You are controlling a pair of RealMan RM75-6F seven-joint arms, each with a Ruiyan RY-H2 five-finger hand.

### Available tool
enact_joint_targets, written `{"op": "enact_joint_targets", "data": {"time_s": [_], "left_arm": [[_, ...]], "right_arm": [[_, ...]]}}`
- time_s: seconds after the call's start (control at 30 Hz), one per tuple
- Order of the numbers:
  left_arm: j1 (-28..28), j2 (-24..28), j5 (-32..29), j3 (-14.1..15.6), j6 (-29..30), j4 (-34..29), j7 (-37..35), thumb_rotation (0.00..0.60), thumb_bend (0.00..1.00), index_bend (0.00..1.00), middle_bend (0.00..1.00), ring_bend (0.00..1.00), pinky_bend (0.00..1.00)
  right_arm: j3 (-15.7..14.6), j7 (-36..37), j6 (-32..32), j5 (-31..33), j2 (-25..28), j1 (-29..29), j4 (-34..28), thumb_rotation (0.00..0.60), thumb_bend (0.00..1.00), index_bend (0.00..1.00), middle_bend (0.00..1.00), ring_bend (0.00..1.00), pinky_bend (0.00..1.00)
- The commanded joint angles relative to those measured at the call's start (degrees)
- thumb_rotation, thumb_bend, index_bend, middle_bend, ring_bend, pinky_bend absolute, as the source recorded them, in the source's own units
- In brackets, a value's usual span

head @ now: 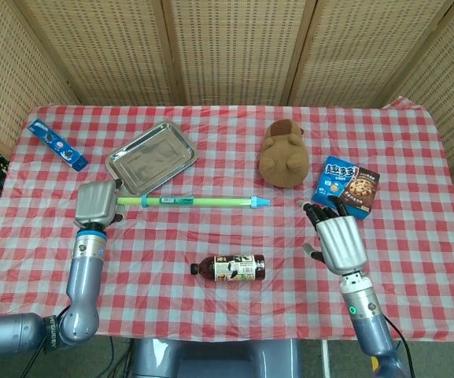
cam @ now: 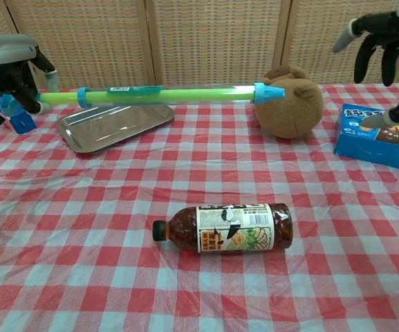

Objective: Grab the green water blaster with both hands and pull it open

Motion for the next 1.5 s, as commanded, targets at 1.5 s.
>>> {"op": "enact_joint_targets", "data": {"time_s": [1.5], "left_arm": [[-5.9,-1.2,-8.2,-1.1,2.1,-3.6,-1.6,0.6,0.61,0.85,0.92,0.87,0.76]], "right_arm": [[3.0,-11.4,3.5,16.6,-11.5,12.7,-0.2,0.6,0.32,0.43,0.86,0.84,0.4]]}}
